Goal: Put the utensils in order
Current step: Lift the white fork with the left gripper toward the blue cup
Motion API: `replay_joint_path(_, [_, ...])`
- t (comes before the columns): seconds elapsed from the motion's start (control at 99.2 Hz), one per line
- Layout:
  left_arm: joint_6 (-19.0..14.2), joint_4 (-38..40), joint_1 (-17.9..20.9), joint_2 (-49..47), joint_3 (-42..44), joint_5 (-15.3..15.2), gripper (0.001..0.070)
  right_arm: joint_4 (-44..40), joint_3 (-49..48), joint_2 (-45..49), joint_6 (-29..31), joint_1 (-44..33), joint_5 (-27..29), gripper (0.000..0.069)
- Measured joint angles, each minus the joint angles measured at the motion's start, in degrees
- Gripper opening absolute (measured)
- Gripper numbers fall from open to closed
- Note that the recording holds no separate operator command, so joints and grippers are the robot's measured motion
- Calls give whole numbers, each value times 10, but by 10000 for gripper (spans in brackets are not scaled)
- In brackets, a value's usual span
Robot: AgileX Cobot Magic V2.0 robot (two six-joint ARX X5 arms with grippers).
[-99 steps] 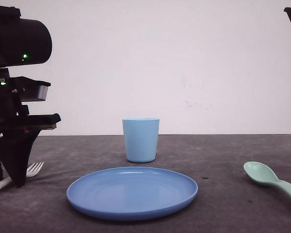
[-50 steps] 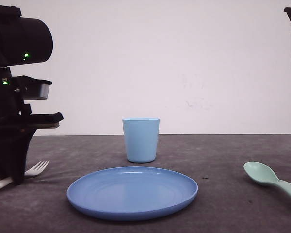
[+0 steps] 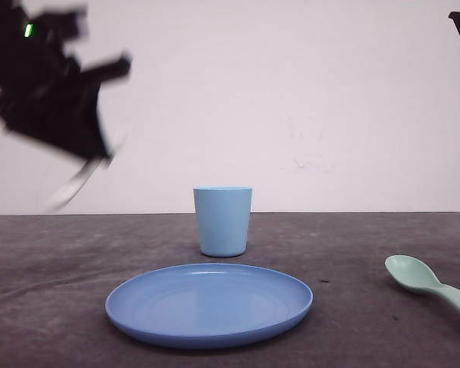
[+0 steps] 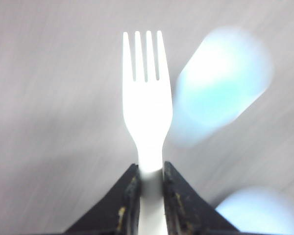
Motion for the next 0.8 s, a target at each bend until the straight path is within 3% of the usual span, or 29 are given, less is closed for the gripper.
replay_joint_path(0.151, [0, 148, -9, -1, 2, 33, 45, 0, 0, 0, 0, 0, 0, 679])
replay_joint_path(0.534, [15, 430, -20, 135, 2, 36, 46, 0, 0, 0, 0, 0, 0, 679])
replay_joint_path(0.797, [24, 575, -20, 244, 3, 38, 46, 0, 0, 0, 0, 0, 0, 679])
